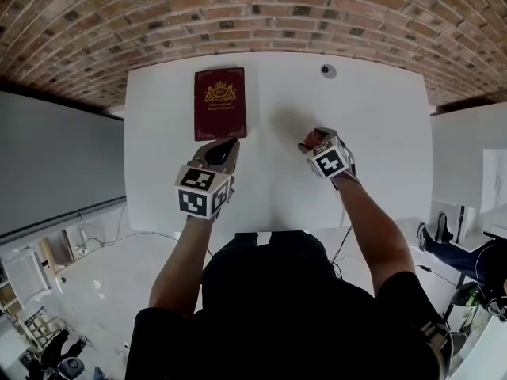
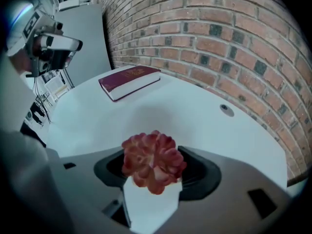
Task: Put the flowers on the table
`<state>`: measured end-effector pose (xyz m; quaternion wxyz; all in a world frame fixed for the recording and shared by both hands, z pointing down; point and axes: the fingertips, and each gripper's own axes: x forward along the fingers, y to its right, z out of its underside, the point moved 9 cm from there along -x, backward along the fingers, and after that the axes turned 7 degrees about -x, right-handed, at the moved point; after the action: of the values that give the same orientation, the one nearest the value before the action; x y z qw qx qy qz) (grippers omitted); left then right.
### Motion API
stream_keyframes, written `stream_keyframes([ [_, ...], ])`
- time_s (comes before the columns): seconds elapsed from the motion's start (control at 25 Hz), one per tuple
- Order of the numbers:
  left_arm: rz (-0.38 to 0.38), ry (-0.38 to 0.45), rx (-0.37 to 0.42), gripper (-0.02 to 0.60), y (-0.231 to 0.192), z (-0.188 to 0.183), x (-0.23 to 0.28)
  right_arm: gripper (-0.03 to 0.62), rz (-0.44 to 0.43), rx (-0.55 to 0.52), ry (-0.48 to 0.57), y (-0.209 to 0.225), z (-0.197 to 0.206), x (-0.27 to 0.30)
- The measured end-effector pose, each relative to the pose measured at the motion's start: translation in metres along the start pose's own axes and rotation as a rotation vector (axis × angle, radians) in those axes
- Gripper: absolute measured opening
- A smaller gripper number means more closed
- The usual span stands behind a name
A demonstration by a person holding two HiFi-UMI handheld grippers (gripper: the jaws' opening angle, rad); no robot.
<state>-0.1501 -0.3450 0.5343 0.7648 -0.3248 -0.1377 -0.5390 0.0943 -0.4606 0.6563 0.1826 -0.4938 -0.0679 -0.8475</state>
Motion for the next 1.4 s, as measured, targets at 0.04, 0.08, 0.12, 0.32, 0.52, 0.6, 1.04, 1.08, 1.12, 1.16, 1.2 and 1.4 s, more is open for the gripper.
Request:
stream_keyframes([
  [0.04, 0.001, 0.001, 0.001, 0.011, -0.001, 0.0, -0.002, 0.258, 0.004, 0.015, -0.004, 0.0, 0.0, -0.001],
  [0.08, 0.002, 0.001, 0.002, 0.012, -0.001, -0.001, -0.003, 0.258, 0.005, 0.038, -0.006, 0.001, 0.0, -0.002],
  [0.12, 0.004, 0.001, 0.004, 0.012, -0.002, -0.001, -0.004, 0.258, 0.002, 0.062, -0.003, 0.001, 0.0, -0.003],
  [0.32, 0.019, -0.006, 0.014, 0.011, -0.005, -0.001, -0.008, 0.276, 0.004, 0.122, 0.03, 0.001, -0.003, -0.011],
  [0.52, 0.053, -0.009, 0.035, 0.012, -0.004, -0.002, -0.009, 0.285, 0.045, 0.167, 0.063, -0.001, 0.0, -0.025],
  [0.6, 0.066, -0.01, 0.045, 0.011, -0.002, -0.003, -0.01, 0.287, 0.068, 0.183, 0.069, -0.001, 0.002, -0.032],
  [1.04, 0.136, 0.011, 0.106, 0.012, 0.006, -0.007, -0.031, 0.287, 0.182, 0.288, 0.097, -0.021, 0.024, -0.071],
  [1.08, 0.14, 0.013, 0.11, 0.012, 0.006, -0.006, -0.035, 0.287, 0.188, 0.295, 0.101, -0.025, 0.026, -0.074],
  [1.12, 0.143, 0.014, 0.113, 0.011, 0.005, -0.005, -0.039, 0.287, 0.193, 0.302, 0.104, -0.029, 0.026, -0.077],
  [1.16, 0.146, 0.016, 0.115, 0.012, 0.003, -0.003, -0.043, 0.287, 0.198, 0.309, 0.107, -0.034, 0.027, -0.079],
  [1.2, 0.149, 0.018, 0.117, 0.012, 0.002, -0.001, -0.048, 0.287, 0.203, 0.315, 0.11, -0.039, 0.028, -0.082],
  [1.4, 0.162, 0.038, 0.117, 0.011, -0.005, 0.007, -0.071, 0.287, 0.229, 0.335, 0.113, -0.066, 0.027, -0.095],
])
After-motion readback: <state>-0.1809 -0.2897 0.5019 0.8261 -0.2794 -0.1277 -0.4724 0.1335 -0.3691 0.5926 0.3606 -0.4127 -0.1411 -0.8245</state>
